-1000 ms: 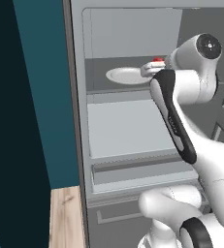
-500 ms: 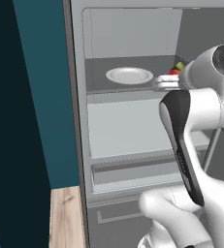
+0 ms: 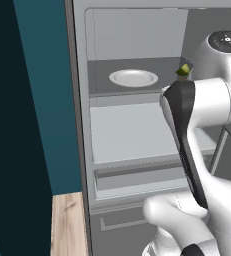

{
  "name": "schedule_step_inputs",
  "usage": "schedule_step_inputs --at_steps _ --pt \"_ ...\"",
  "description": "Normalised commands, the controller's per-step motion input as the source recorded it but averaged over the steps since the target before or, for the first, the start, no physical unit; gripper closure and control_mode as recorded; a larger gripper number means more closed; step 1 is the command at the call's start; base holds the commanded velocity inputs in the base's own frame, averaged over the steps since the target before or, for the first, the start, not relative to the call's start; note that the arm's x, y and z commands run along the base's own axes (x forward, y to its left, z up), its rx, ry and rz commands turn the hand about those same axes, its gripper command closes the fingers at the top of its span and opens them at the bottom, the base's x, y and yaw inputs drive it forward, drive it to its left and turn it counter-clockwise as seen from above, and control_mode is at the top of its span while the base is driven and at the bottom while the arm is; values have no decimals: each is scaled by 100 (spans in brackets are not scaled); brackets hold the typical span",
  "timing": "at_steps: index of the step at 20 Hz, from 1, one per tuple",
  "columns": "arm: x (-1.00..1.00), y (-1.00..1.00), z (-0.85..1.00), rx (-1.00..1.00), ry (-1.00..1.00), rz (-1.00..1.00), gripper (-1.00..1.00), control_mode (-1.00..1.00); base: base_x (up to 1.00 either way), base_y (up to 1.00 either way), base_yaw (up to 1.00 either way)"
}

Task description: Retrieve the steak from the fridge and place it on the cutting board.

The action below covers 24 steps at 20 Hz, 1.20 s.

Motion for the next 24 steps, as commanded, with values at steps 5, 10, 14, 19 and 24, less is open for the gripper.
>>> schedule_step_inputs --at_steps 5,10,14,19,24 --pt "-1 -2 -36 0 18 0 100 -100 0 0 0" --pt "-20 0 -31 1 0 0 100 -100 0 0 0" --pt "-47 -2 -15 6 -3 0 100 -100 0 0 0" --pt "-62 -2 -4 7 -5 0 100 -100 0 0 0" --pt "-16 0 -18 0 0 0 100 -100 0 0 0"
